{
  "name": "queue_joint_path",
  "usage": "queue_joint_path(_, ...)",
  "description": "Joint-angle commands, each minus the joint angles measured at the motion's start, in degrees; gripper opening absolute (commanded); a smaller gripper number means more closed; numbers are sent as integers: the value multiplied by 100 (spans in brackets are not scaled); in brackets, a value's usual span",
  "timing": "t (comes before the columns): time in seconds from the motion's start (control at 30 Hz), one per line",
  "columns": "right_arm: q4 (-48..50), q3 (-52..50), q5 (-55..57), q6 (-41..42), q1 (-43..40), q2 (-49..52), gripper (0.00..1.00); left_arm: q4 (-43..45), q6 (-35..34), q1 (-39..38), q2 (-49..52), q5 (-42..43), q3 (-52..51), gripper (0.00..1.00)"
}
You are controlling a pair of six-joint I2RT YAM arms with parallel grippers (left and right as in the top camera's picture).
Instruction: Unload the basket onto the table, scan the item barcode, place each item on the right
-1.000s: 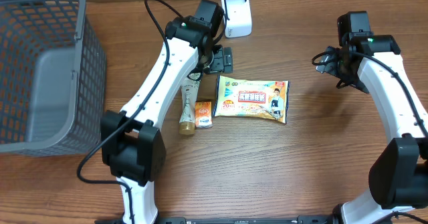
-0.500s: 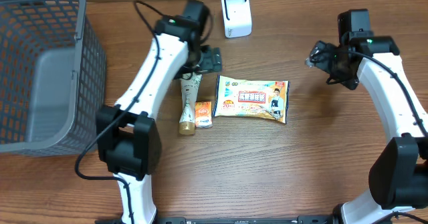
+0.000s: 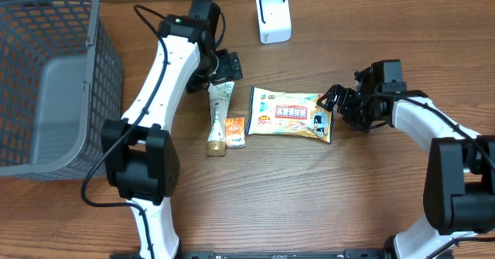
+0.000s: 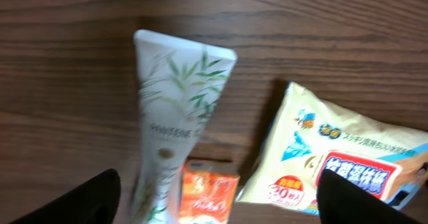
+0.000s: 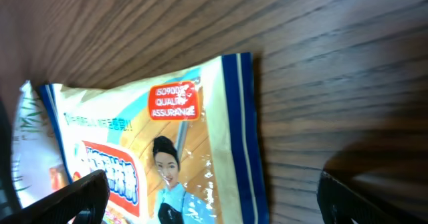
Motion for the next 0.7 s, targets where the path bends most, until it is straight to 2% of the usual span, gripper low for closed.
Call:
queue_joint_path(0.0, 55, -264, -256, 297, 28, -2, 99, 173, -125, -201, 428, 446, -31, 70)
queue_joint_path(0.07, 94, -348, -256, 444, 61, 35, 96, 354, -125, -310, 649, 741, -31, 54)
queue_joint_path(0.1, 131, -385, -256, 501, 90, 74, 96, 433, -125, -367, 741, 859, -31, 42)
queue_joint_path(0.2, 186, -457, -264, 905, 214, 240, 91, 612, -122, -573, 1010, 1051, -31, 28)
queue_joint_path(0.43, 468, -498, -385, 1572, 575, 717, 89, 680, -468, -848, 1495, 905, -31, 25)
queue_joint_path(0.57, 595, -498, -551, 1587, 673, 785, 78, 673, -470, -857, 1648, 894, -31, 19)
queue_joint_path(0.63, 603, -498, -551, 1587, 713, 785, 69, 671, -492, -855, 1705, 866, -31, 17)
queue_joint_path(0.67, 616, -498, -546, 1585, 734, 785, 61, 658, -575, -857, 1735, 782, -31, 17)
